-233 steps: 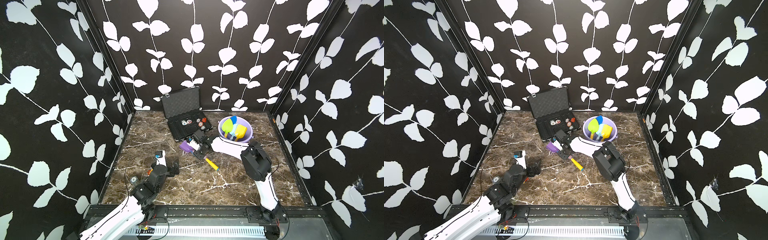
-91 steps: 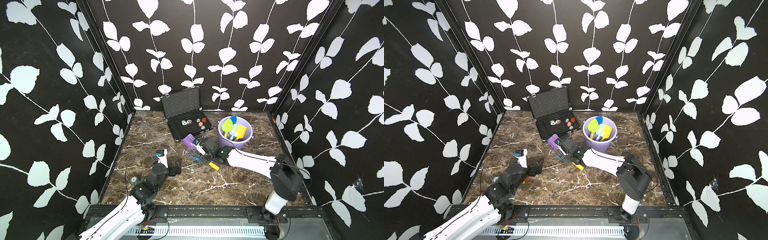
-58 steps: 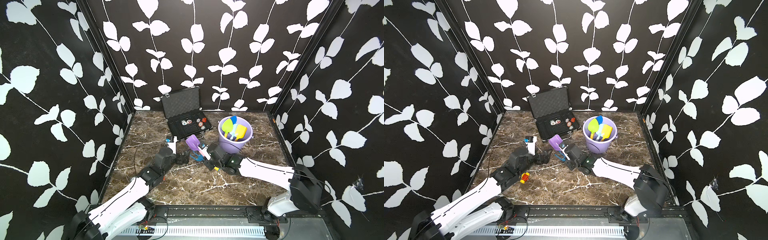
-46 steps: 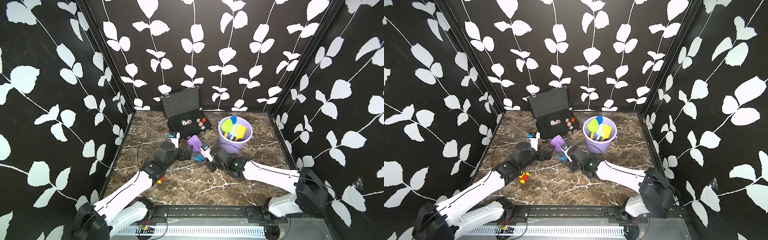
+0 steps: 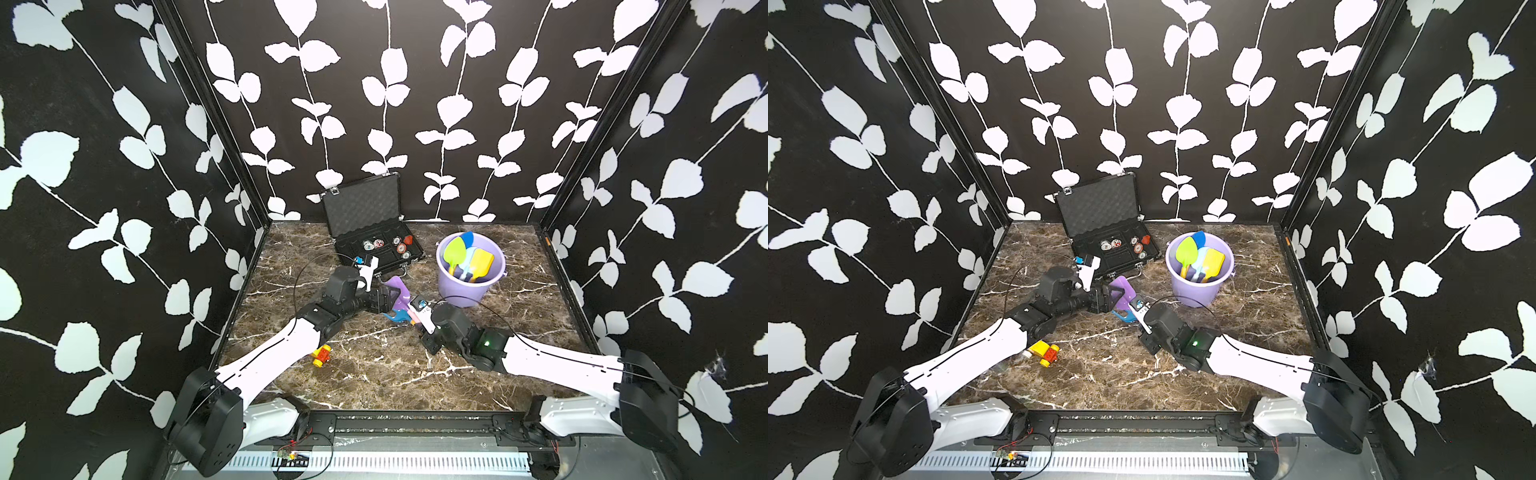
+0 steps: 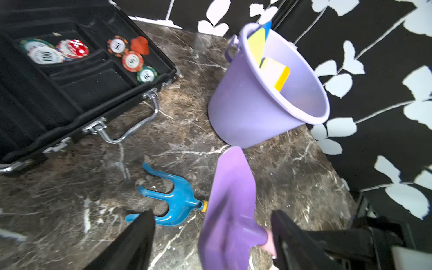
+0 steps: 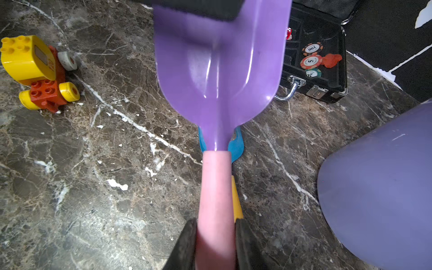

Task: Organize the gardening tools
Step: Pick up the gardening tool from the center of the board.

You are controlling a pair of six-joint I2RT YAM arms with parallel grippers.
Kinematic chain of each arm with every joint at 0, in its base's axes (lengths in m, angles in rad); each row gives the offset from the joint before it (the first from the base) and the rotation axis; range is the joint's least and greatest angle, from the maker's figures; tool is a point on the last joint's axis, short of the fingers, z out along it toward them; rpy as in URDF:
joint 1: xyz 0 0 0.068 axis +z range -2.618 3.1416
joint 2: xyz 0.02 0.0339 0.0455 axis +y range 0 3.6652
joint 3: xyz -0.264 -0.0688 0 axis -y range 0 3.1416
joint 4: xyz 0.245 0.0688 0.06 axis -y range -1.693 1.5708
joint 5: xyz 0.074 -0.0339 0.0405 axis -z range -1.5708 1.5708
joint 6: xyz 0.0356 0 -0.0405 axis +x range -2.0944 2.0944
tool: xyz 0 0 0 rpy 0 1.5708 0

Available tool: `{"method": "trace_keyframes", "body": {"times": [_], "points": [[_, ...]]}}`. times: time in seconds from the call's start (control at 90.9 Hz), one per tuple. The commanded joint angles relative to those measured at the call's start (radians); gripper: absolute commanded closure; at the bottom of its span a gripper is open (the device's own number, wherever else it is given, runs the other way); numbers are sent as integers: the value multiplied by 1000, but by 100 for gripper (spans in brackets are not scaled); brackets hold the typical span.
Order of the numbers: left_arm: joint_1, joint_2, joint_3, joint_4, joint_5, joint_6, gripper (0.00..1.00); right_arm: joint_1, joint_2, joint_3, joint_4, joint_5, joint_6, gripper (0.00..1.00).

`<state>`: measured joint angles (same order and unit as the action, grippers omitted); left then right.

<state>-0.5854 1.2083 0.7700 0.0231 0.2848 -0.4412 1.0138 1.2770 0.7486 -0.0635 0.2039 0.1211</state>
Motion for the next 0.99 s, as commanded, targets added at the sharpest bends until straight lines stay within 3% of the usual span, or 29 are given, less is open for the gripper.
{"method": "trace_keyframes", "body": {"times": [0.0,0.341,0.517,0.704,0.858,0.979], "points": [[7,-4,31,20,57,21,31,12,-20,-8,48,21,3,100],[7,29,36,25,81,29,72,41,-7,4,50,48,-3,99],[7,54,37,52,125,30,99,47,-1,11,49,56,0,97],[7,37,42,46,149,64,100,50,1,15,49,69,20,76],[7,-21,36,39,134,120,100,51,-34,-2,46,90,49,42],[6,-67,26,49,90,160,100,51,-76,-26,39,122,86,32]]}}
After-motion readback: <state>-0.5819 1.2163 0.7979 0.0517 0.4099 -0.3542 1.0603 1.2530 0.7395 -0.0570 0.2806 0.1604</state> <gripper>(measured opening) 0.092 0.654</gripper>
